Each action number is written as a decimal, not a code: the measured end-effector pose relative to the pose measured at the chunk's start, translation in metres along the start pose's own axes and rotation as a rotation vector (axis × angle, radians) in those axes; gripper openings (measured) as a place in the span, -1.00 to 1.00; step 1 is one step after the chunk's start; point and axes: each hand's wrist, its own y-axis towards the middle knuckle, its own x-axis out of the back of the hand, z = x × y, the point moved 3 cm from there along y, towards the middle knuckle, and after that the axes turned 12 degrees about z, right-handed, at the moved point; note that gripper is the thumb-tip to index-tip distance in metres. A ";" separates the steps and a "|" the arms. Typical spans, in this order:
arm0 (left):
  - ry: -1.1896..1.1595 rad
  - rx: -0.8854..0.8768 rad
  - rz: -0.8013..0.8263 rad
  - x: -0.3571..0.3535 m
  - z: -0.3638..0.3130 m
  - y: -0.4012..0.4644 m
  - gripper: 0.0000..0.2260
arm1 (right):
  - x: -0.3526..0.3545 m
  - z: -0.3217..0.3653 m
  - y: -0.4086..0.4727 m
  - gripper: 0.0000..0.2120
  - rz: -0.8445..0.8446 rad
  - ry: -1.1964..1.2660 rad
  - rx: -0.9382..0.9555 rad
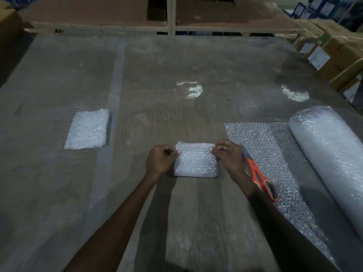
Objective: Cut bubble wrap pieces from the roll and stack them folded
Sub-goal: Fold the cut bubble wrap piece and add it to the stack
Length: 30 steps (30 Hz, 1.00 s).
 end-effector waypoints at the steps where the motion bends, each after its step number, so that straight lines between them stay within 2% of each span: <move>1: 0.041 -0.002 -0.018 0.001 -0.002 0.002 -0.89 | -0.001 -0.003 0.005 -0.78 -0.010 -0.016 -0.004; 3: 0.156 -0.053 -0.076 0.002 -0.004 0.007 -0.90 | -0.002 -0.008 0.013 -0.77 -0.008 -0.038 -0.011; 6: 0.394 -0.196 -0.082 0.001 -0.010 0.015 -0.73 | -0.003 -0.011 0.019 -0.77 0.015 -0.057 -0.014; 9: 0.518 -0.381 0.056 -0.005 -0.020 0.022 -0.72 | -0.002 -0.012 0.019 -0.78 0.015 -0.043 -0.025; 12: 0.598 -0.445 0.183 -0.013 -0.024 0.029 -0.71 | -0.002 -0.010 0.018 -0.78 0.018 -0.033 -0.029; 15: 0.667 -0.430 0.223 -0.018 -0.024 0.031 -0.68 | 0.001 -0.008 0.016 -0.80 -0.005 -0.041 -0.023; 19: 0.690 -0.405 0.169 -0.019 -0.024 0.026 -0.65 | 0.008 -0.001 0.000 -0.75 -0.162 -0.090 0.038; 24: 0.693 -0.317 0.085 -0.020 -0.019 0.002 -0.63 | 0.014 -0.011 -0.041 -0.81 -0.338 -0.150 0.080; 28: 0.688 -0.231 0.017 -0.024 -0.019 -0.022 -0.67 | 0.006 -0.017 -0.061 -0.89 -0.328 -0.171 0.037; 30: 0.679 -0.202 0.000 -0.029 -0.019 -0.031 -0.70 | 0.000 -0.016 -0.063 -0.79 -0.247 -0.201 -0.035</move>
